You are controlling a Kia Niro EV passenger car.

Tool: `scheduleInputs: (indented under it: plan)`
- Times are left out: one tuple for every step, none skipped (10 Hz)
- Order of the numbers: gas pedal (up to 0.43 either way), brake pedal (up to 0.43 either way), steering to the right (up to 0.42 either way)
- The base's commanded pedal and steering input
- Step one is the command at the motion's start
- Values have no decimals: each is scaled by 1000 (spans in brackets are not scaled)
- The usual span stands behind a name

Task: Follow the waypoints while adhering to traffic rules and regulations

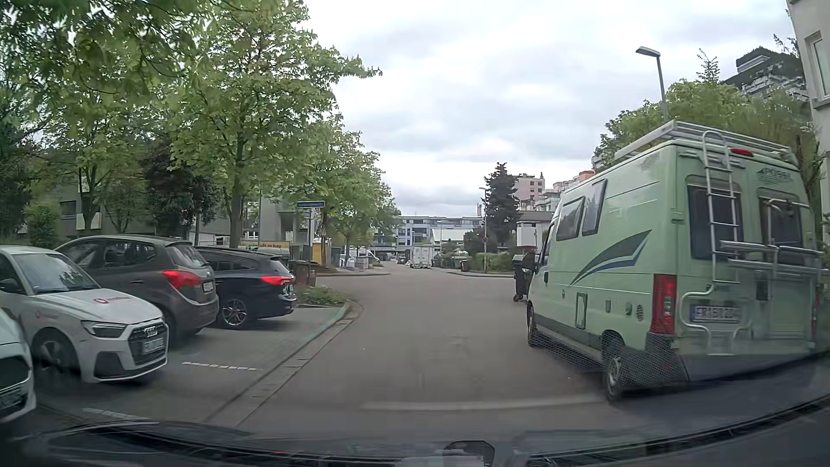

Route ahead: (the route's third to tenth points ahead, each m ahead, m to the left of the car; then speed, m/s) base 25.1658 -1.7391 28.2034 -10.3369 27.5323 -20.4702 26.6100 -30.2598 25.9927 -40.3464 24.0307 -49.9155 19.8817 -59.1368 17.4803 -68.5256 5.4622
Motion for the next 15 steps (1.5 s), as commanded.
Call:
scheduleInputs:
  plan:
    - [28, 0, -4]
    - [28, 0, -3]
    - [20, 0, -2]
    - [20, 0, -2]
    - [20, 0, -1]
    - [20, 0, 0]
    - [20, 0, 1]
    - [20, 0, 1]
    - [8, 0, 2]
    - [0, 0, 2]
    - [0, 0, 3]
    - [0, 0, 4]
    - [0, 0, 4]
    - [0, 0, 5]
    - [0, 0, 6]
